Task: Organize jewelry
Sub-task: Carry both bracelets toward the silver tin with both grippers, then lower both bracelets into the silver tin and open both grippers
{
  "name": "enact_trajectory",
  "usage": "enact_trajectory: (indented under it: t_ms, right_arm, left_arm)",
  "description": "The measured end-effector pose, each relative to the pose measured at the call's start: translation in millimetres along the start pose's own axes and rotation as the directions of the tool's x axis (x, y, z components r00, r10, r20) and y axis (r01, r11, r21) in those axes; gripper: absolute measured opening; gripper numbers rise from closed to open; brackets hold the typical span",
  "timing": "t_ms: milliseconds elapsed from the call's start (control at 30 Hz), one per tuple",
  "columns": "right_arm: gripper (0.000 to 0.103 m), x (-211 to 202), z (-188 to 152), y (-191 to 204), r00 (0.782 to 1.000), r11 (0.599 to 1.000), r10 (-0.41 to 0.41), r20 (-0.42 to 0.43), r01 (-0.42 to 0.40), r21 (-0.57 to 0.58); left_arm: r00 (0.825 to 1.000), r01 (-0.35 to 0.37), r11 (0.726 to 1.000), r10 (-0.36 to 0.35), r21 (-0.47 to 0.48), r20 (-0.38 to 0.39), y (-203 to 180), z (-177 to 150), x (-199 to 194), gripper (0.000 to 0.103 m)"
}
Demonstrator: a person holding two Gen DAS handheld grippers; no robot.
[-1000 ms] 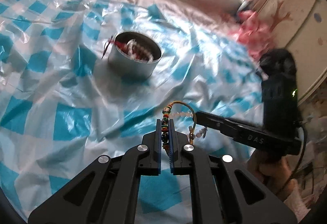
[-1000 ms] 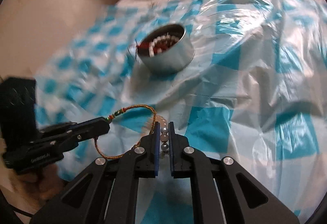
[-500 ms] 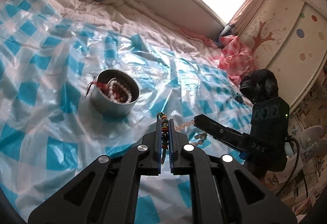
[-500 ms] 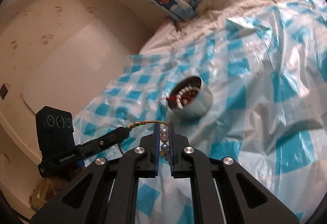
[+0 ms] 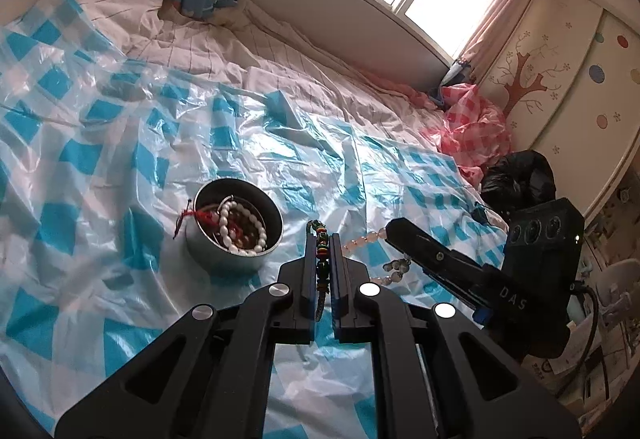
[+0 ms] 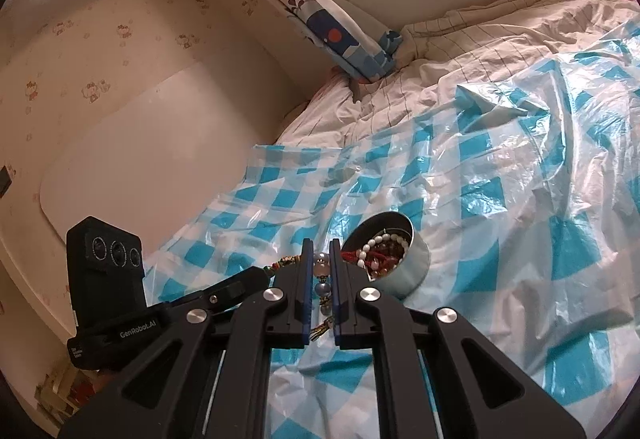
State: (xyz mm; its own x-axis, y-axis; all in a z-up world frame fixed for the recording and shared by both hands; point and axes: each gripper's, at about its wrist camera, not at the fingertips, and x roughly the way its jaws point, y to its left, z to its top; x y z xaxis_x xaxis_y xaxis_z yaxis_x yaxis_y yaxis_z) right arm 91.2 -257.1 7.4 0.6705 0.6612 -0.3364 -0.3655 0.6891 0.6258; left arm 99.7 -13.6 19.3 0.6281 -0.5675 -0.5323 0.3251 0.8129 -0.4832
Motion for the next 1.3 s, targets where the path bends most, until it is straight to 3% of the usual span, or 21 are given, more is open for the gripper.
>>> enact_trajectory:
  t_ms: [533,1033,1300]
  right_arm:
    - [0.009,36,17,-13,1.0,1.0,-0.002,-0.004,0.002,0.022]
    - [0.009,85,29,-28,0.998,0.999,-0.042,-0.036,0.043,0.012]
    - [0.009,116,28,-29,0.992,0.993,-0.104,-0.071,0.099,-0.06]
  left_arm:
    - [1.0,-0.016,0.999,0.016,-0.05,0.005,20,20,30,0.005]
    - [0.998,-0.045,0.993,0.041,-0.11,-0.038,51,37,76,0.005]
    - [0.985,-0.148,0.98,0.133,-0.13,-0.113,64,38,98,0.006]
